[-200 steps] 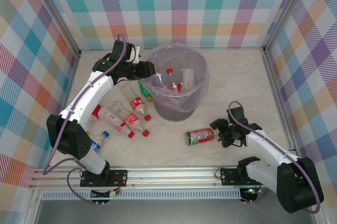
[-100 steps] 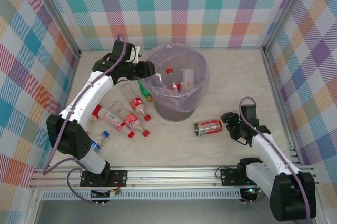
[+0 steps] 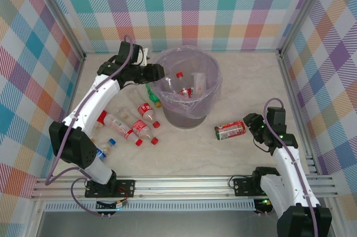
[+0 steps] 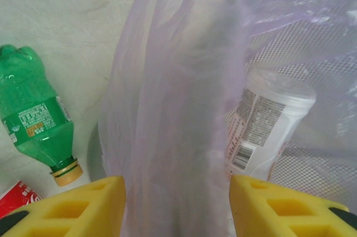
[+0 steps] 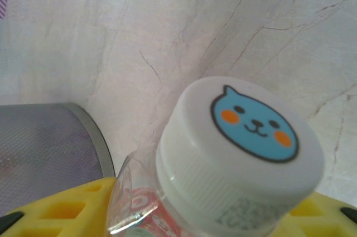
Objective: Put the plastic bottles in the bin
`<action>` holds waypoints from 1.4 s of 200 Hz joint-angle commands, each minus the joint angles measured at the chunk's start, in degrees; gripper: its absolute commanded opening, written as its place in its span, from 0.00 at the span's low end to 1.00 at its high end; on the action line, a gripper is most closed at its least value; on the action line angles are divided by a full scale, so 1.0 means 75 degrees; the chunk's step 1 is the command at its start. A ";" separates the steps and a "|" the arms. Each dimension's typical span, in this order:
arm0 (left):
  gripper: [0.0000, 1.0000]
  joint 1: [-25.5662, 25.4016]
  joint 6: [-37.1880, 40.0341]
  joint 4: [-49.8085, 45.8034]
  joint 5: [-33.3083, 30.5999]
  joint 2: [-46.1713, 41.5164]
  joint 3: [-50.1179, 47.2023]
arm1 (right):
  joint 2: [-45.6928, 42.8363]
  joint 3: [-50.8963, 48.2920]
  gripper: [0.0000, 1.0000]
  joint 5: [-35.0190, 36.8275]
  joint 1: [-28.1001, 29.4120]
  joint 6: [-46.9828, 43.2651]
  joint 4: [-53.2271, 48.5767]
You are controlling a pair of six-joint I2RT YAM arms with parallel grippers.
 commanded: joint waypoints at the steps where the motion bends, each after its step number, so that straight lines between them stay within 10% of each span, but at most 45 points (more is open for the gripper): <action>1: 0.52 0.0061 0.0053 0.0000 0.0064 -0.0068 0.0232 | -0.0356 0.0914 0.52 0.0344 -0.0072 -0.0881 -0.0898; 121: 0.52 0.0061 -0.0166 0.0375 0.0207 -0.0056 -0.0263 | 0.0306 0.4884 0.48 0.1288 -0.0083 -0.2975 -0.1678; 190: 0.51 0.0061 -0.0157 0.0385 0.0217 -0.0033 -0.0286 | 0.0806 0.6526 0.48 -0.0027 0.0111 -0.2398 -0.0273; 280: 0.51 -0.0009 -0.0112 0.0148 -0.0108 -0.0161 -0.0166 | 0.4369 0.8443 0.48 0.0753 0.3917 -0.3577 0.1137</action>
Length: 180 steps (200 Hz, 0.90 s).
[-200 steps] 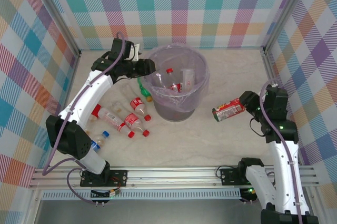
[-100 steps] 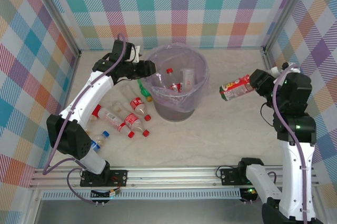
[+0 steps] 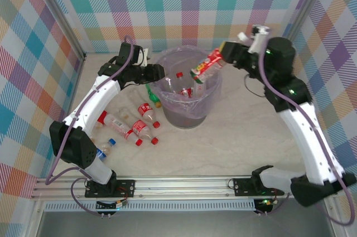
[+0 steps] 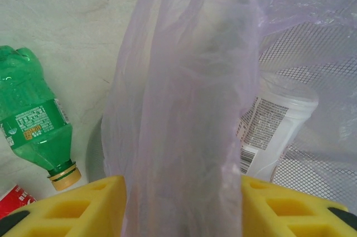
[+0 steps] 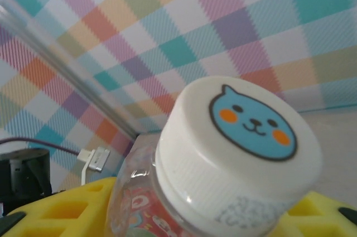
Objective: Put the plastic bottles in the bin
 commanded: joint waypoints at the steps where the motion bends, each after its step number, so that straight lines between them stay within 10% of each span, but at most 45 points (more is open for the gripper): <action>1: 0.51 -0.0009 -0.0051 -0.0103 -0.0107 -0.0156 0.0085 | 0.0790 0.0439 0.48 0.0361 0.0543 -0.0698 0.0338; 73: 0.50 -0.0009 -0.0047 -0.0542 -0.0214 -0.0032 0.0480 | 0.3155 0.1166 0.49 0.0718 0.1262 -0.2079 -0.0082; 180: 0.50 -0.0009 -0.0052 -0.0619 -0.0407 0.0258 0.0794 | 0.3723 0.1418 0.56 0.0272 0.1336 -0.2492 -0.0652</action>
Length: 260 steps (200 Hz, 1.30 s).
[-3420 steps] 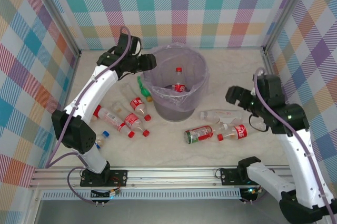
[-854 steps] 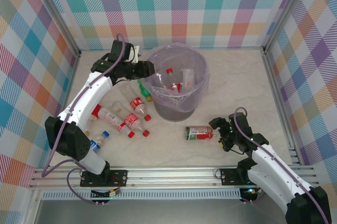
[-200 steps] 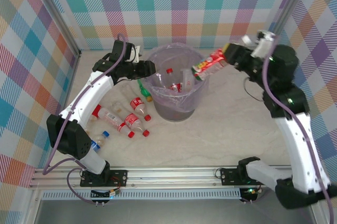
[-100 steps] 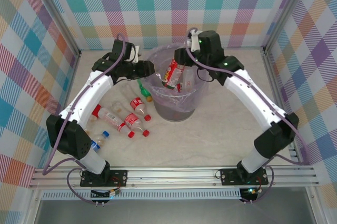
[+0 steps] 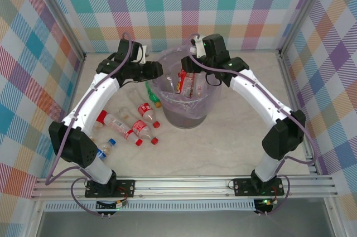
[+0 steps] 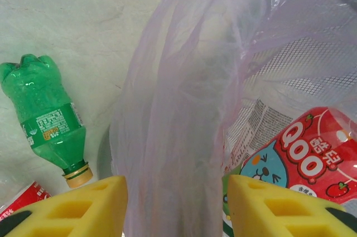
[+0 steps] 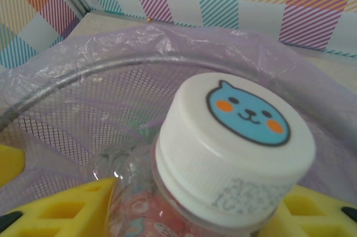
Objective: Put the plastic bottles in the bin
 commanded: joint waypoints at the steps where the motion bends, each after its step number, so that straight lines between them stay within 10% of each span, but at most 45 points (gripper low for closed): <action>1: 0.50 -0.0009 -0.0054 -0.0073 -0.0016 0.0151 0.0214 | -0.0003 0.0369 0.56 -0.0148 0.0051 -0.0243 -0.0299; 96: 0.50 -0.0003 0.0031 -0.0266 -0.0109 0.0349 0.0545 | -0.0673 -0.0279 0.61 -0.0502 0.0200 0.0034 0.0063; 186: 0.48 0.0060 0.0123 0.0205 -0.0489 0.0306 0.0503 | -0.1520 -0.0239 0.93 -0.0384 0.0229 -0.0312 -0.0147; 260: 0.70 0.0073 0.0455 0.0238 -0.0644 0.0304 0.0823 | -0.3691 -0.1542 0.97 -0.0181 0.0180 -0.0537 0.0188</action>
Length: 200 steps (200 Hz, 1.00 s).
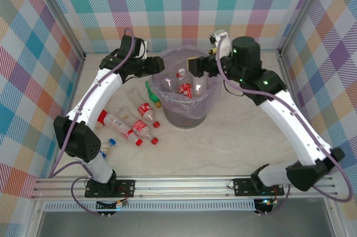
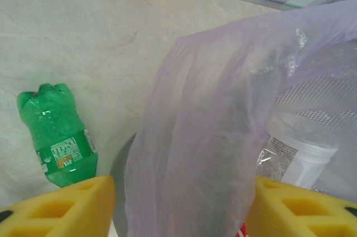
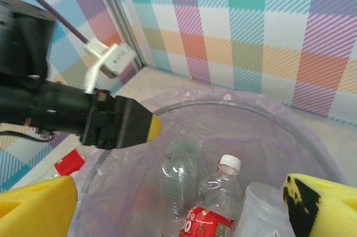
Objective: Put the plastic bottles in the bin
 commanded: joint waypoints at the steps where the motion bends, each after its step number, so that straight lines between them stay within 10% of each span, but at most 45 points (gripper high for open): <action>1: 0.71 0.0073 0.0371 0.0088 -0.0116 -0.0196 0.0289 | -0.0656 -0.0689 0.97 0.0221 -0.0037 -0.0199 0.0151; 30: 1.00 0.0114 0.0658 -0.0009 -0.0093 -0.0325 0.0720 | -0.1537 -0.1616 1.00 0.0174 -0.0574 0.0464 0.0326; 96: 1.00 0.0600 0.0231 -0.1546 -0.0976 -0.0975 0.1687 | -0.1681 -0.2817 0.99 -0.2308 -0.3383 0.3107 -0.0076; 146: 0.96 0.3859 -0.1812 -0.1555 0.0594 -0.1683 -0.1401 | -0.1638 -0.2824 0.99 -0.2480 -0.3440 0.3658 0.0640; 200: 0.93 0.4227 -0.0218 -0.1842 -0.2053 -0.0902 -0.1682 | -0.1291 -0.3308 1.00 -0.2838 -0.3452 0.4124 0.1617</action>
